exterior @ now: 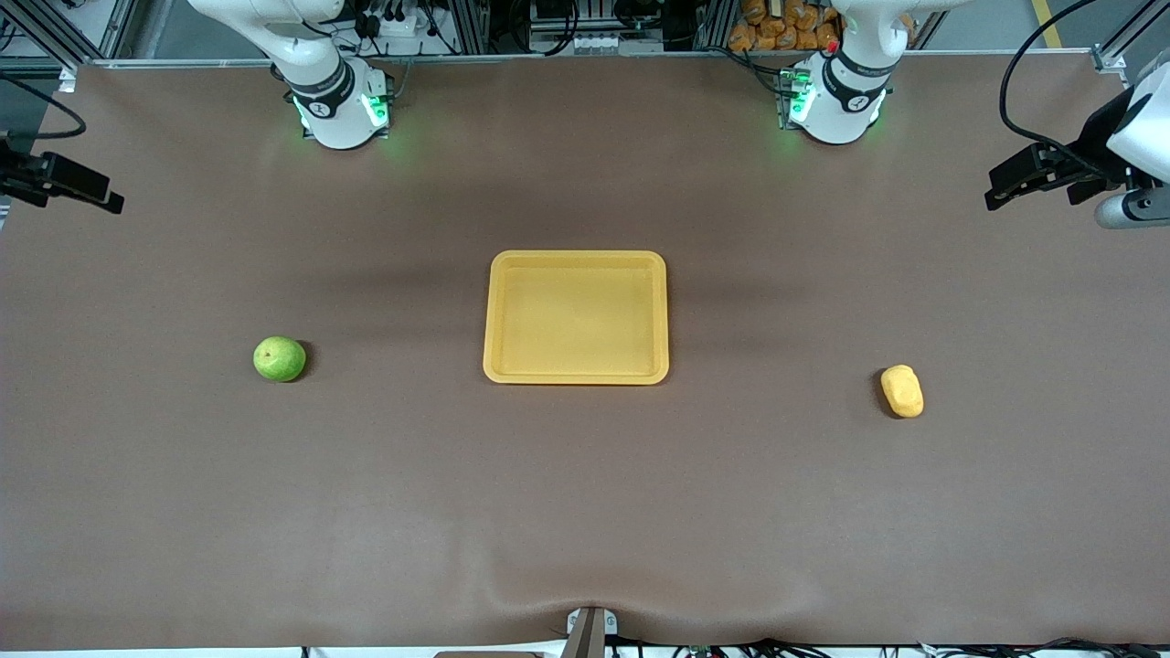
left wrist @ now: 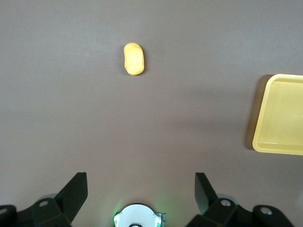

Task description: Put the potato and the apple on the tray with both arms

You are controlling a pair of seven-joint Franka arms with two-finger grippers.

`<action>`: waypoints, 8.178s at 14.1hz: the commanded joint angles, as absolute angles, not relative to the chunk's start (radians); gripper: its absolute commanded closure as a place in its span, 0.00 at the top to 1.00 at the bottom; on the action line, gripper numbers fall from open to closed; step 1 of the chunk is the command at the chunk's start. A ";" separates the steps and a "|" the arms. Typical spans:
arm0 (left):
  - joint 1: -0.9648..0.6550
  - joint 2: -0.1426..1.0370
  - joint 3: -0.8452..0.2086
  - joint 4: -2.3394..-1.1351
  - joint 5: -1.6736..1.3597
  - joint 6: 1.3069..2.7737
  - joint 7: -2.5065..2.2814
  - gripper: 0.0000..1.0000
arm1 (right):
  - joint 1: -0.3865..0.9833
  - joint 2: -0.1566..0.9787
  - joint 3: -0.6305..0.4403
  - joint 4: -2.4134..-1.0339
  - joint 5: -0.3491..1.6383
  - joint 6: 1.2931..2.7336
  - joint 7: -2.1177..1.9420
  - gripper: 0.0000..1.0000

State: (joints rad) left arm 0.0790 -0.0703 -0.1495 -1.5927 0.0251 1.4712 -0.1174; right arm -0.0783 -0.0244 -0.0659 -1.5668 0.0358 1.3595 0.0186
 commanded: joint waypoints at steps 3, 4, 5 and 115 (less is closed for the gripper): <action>0.081 -0.071 -0.150 -1.586 0.008 1.457 -0.097 1.00 | -0.195 0.032 -0.057 -1.552 0.028 1.371 0.026 1.00; 0.080 -0.071 -0.150 -1.586 0.008 1.457 -0.097 1.00 | -0.207 0.035 -0.057 -1.555 0.028 1.393 0.025 1.00; 0.080 -0.068 -0.150 -1.586 0.008 1.457 -0.097 1.00 | -0.210 0.060 -0.057 -1.555 0.028 1.399 0.029 1.00; 0.150 0.503 -0.205 -1.844 0.169 2.364 -0.138 0.00 | 0.162 0.287 0.121 -1.890 0.336 1.904 0.131 0.17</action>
